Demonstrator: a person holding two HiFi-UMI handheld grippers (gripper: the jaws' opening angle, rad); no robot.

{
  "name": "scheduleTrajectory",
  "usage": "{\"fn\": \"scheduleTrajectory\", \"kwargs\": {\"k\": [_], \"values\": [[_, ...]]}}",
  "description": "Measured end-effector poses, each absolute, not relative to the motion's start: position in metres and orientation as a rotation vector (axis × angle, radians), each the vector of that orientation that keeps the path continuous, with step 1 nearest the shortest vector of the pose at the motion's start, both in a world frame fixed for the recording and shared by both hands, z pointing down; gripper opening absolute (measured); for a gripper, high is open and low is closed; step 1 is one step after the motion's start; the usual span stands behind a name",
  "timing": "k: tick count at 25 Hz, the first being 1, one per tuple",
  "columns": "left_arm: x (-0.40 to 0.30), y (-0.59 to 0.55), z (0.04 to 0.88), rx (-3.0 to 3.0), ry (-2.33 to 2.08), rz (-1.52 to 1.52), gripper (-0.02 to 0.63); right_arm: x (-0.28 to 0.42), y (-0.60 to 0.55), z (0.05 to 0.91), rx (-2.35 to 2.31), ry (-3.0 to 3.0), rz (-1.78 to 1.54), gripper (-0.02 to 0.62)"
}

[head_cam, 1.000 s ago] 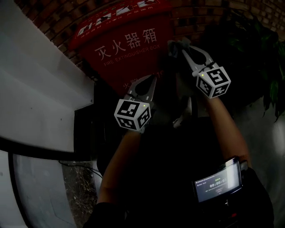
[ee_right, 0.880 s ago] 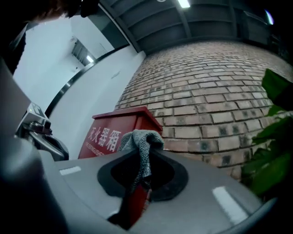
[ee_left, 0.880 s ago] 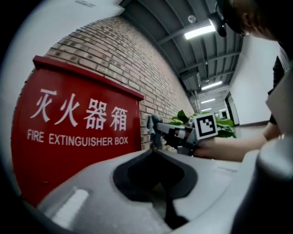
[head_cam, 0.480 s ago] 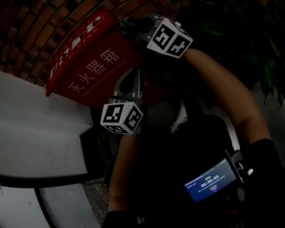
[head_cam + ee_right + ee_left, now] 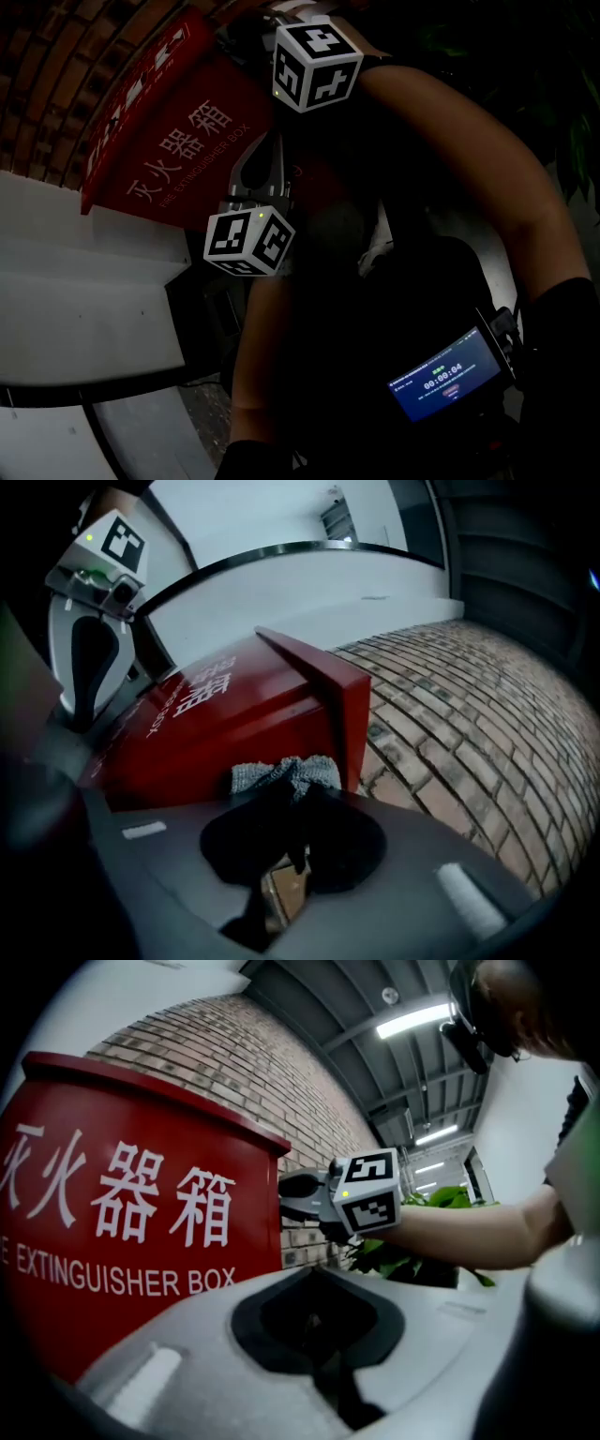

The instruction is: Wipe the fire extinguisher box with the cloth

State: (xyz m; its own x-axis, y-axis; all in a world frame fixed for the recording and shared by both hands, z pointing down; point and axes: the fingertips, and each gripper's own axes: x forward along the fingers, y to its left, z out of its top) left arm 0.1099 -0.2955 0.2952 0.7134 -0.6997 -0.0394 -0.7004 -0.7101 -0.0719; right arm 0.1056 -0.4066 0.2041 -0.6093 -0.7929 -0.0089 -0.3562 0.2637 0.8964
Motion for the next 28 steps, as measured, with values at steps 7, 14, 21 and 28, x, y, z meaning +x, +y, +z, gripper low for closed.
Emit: {"fn": "scheduleTrajectory", "kwargs": {"k": [7,14,21,28], "values": [[0.112,-0.299,0.312,-2.842,1.175,0.005,0.002,0.105,-0.401,0.233,0.989,-1.98,-1.362,0.035],[0.114,-0.304,0.336,-2.82,1.221,0.002,0.002,0.102,-0.4,0.313,0.833,-1.962,-1.249,0.035],[0.117,-0.309,0.396,-2.829,1.354,-0.058,0.002,0.101,-0.401,0.402,0.759,-1.975,-1.136,0.037],[0.117,-0.315,0.466,-2.841,1.539,-0.124,0.002,0.101,-0.401,0.476,0.677,-1.946,-1.053,0.037]]}}
